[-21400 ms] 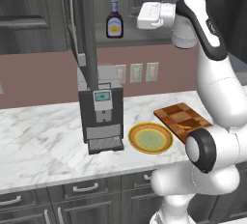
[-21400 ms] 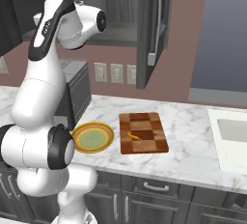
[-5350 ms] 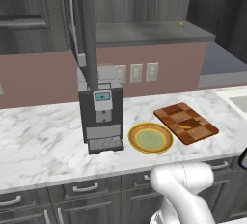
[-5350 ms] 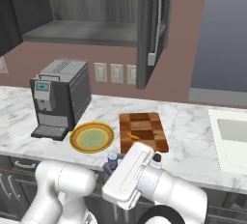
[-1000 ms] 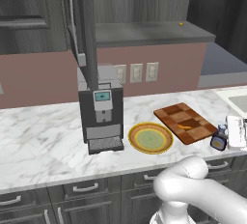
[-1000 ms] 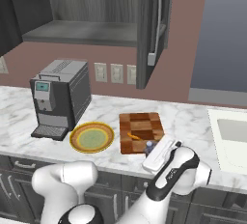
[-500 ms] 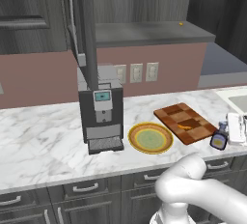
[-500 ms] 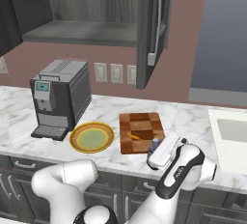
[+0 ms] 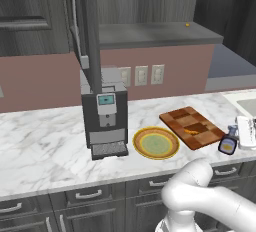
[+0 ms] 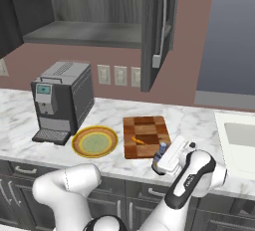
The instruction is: Pick the shrimp from the plate and place it on the cutting board. Then pick the condiment bottle from the cabinet and place it next to the cutting board.
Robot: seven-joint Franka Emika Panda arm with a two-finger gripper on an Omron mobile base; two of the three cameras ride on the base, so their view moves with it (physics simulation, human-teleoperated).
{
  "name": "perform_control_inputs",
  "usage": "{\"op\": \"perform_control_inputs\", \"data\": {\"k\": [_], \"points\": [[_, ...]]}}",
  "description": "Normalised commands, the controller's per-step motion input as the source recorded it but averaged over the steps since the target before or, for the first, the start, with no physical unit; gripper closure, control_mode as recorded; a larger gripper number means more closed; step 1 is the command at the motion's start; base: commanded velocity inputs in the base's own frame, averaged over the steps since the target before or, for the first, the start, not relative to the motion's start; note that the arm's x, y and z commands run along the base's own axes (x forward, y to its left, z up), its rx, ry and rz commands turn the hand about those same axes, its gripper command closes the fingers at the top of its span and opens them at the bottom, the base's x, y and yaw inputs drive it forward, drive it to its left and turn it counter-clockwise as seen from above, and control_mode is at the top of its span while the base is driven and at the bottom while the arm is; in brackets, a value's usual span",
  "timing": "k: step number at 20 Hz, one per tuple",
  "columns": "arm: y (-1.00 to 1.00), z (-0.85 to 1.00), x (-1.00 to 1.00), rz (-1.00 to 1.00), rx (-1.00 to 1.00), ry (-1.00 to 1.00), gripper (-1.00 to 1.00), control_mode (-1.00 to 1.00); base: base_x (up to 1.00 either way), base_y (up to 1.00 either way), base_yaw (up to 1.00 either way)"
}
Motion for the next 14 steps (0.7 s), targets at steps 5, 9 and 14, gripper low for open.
{"op": "perform_control_inputs", "data": {"k": [5, 9, 14], "points": [[0.00, -0.22, -0.17, 0.00, 0.00, -0.16, 1.00, -1.00, 0.00, 0.00, 0.00], [0.00, -0.19, -0.15, 0.00, 0.00, -0.14, 1.00, -1.00, 0.00, 0.00, 0.00], [0.00, -0.12, 0.00, 0.00, 0.00, -0.02, 1.00, -1.00, 0.00, 0.00, 0.00]]}}
